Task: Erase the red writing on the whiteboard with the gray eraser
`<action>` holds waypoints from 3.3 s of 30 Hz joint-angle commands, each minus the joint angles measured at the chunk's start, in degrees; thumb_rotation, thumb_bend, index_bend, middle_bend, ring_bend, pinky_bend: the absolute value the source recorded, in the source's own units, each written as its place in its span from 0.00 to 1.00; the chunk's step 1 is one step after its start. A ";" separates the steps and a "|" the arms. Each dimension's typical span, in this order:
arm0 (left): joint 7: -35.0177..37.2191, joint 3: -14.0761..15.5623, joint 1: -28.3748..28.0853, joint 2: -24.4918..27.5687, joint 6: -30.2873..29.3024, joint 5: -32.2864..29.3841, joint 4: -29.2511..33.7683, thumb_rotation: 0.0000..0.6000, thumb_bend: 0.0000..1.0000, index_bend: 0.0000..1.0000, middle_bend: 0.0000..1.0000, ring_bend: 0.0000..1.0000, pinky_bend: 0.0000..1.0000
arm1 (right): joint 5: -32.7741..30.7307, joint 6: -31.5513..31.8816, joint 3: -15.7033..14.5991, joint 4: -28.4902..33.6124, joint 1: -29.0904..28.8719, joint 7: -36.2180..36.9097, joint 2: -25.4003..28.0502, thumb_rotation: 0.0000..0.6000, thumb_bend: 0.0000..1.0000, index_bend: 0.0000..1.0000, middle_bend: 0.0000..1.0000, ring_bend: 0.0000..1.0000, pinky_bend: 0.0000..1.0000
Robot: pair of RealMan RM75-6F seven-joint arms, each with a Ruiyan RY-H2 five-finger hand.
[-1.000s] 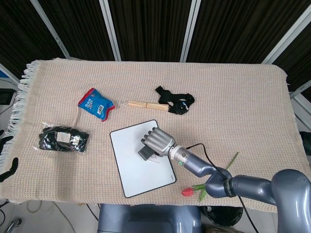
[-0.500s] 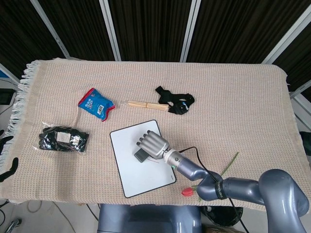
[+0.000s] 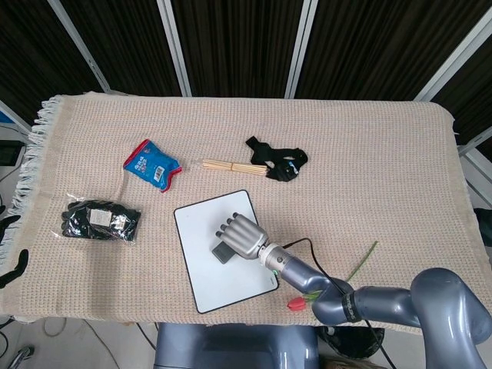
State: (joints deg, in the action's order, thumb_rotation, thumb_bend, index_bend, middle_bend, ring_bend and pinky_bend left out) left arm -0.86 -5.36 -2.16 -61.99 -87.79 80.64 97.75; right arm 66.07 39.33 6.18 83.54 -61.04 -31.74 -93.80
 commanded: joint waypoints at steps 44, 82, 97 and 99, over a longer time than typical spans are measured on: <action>0.36 -0.04 -0.16 0.06 0.30 -0.10 0.21 1.00 0.39 0.19 0.04 0.00 0.01 | -2.71 2.32 2.55 -6.88 -0.92 3.92 -6.21 1.00 0.45 0.51 0.45 0.43 0.36; 0.18 -0.03 -0.14 0.11 0.19 -0.15 0.10 1.00 0.39 0.20 0.04 0.00 0.01 | -5.90 6.96 -2.38 4.28 3.44 -1.64 5.91 1.00 0.45 0.54 0.45 0.43 0.36; 0.01 -0.06 -0.13 0.03 0.05 -0.09 0.16 1.00 0.39 0.19 0.04 0.00 0.01 | -10.90 4.70 -2.34 0.17 6.44 4.27 13.25 1.00 0.45 0.54 0.44 0.43 0.35; 0.01 -0.07 -0.14 0.02 0.04 -0.10 0.18 1.00 0.39 0.20 0.04 0.00 0.01 | -11.50 4.41 -2.62 -0.83 6.85 4.74 12.96 1.00 0.45 0.54 0.43 0.43 0.35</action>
State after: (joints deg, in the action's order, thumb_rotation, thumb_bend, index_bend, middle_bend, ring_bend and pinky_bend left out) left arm -0.85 -5.43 -2.29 -61.96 -87.75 80.55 97.93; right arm 54.90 43.98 3.76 83.12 -54.47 -27.31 -80.72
